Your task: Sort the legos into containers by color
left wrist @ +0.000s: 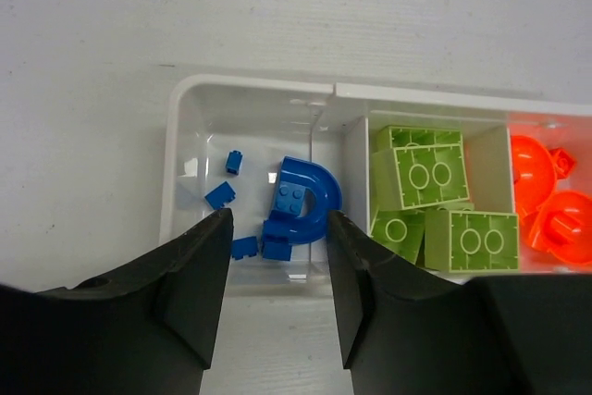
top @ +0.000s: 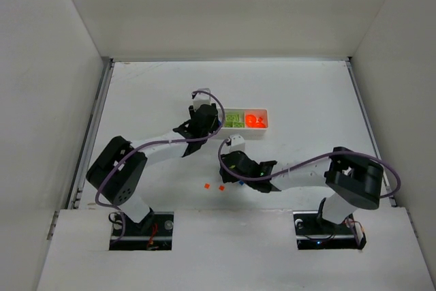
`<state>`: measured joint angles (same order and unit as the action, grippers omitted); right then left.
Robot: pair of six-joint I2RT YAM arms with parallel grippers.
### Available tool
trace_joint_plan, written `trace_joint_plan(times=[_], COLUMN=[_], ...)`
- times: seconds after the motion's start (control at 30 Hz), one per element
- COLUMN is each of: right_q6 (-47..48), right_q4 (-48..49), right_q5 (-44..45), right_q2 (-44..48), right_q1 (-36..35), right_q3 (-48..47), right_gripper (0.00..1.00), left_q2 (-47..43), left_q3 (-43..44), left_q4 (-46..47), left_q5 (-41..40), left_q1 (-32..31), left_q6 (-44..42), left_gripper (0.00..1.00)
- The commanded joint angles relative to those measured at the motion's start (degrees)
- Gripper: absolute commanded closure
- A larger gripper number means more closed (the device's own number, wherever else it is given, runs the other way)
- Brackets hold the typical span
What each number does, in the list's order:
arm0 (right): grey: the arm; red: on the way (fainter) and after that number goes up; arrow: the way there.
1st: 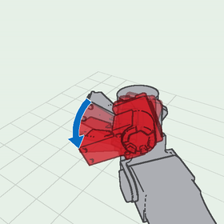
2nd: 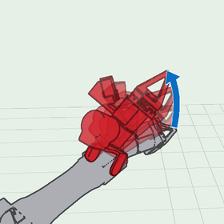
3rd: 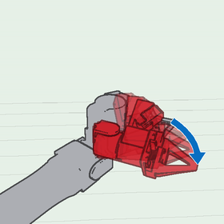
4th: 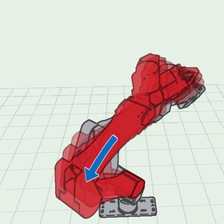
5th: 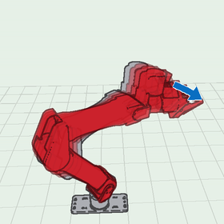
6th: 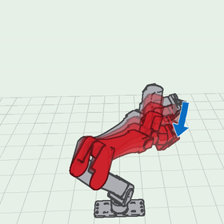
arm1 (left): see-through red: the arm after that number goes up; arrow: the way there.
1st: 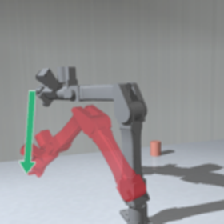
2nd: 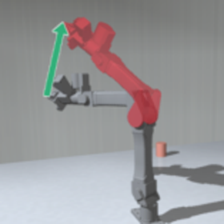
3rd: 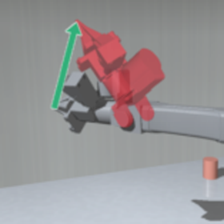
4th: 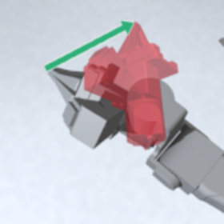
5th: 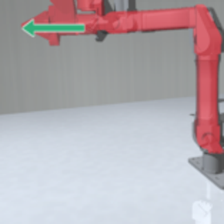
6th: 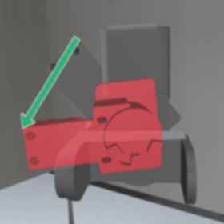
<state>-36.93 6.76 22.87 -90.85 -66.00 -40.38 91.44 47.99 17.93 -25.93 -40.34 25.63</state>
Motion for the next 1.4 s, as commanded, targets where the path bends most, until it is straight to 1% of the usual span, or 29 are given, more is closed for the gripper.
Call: trace_joint_plan(times=[0.0,0.3,0.37,0.63,0.73,0.83,0.93,1.07,1.2,1.37], right_q6=[-0.51,-0.6,-0.6,-0.6,-1.13,-0.43,2.29,6.68,9.41,10.47], right_q4=[0.36,-2.8,-4.29,-10.72,-10.9,-10.46,-10.11,-9.93,-9.23,-7.47], right_q5=[2.09,3.49,4.19,6.57,6.83,6.92,6.22,5.6,4.38,0.6], right_q2=[-1.52,-4.77,-5.3,-8.2,-7.68,-4.61,-1.27,-0.38,-2.48,-7.93], right_q1=[-0.05,-0.05,-0.14,-0.58,-0.58,-0.58,0.99,4.33,8.11,13.12], right_q3=[-3.91,-6.99,-7.69,-11.73,-11.91,-12.18,-13.93,-18.76,-24.29,-29.92], right_gripper=[0.49,0.6,0.64,0.76,0.79,0.8,0.79,0.79,0.79,0.79], left_q2=[-7.22,-25.59,-30.51,-44.58,-48.8,-52.93,-53.91,-52.33,-50.93,-46.1], left_q3=[-0.25,-11.68,-14.84,-21.88,-24.07,-26.53,-27.77,-28.65,-29.0,-28.56], left_q4=[2.2,-1.58,-2.99,-11.59,-14.24,-15.47,-16.79,-16.7,-15.65,-12.93], left_q5=[-0.87,-1.66,-2.01,-2.1,-1.84,-0.79,0.09,0.88,0.1,-0.7], left_q1=[0.39,0.31,-0.05,-1.19,-1.63,-2.94,-4.7,-8.12,-13.13,-19.37], left_q6=[0.65,4.25,5.22,8.74,9.0,9.18,9.7,10.93,11.99,11.99], left_gripper=[0.58,0.58,0.58,0.59,0.59,0.59,0.59,0.6,0.6,0.59])
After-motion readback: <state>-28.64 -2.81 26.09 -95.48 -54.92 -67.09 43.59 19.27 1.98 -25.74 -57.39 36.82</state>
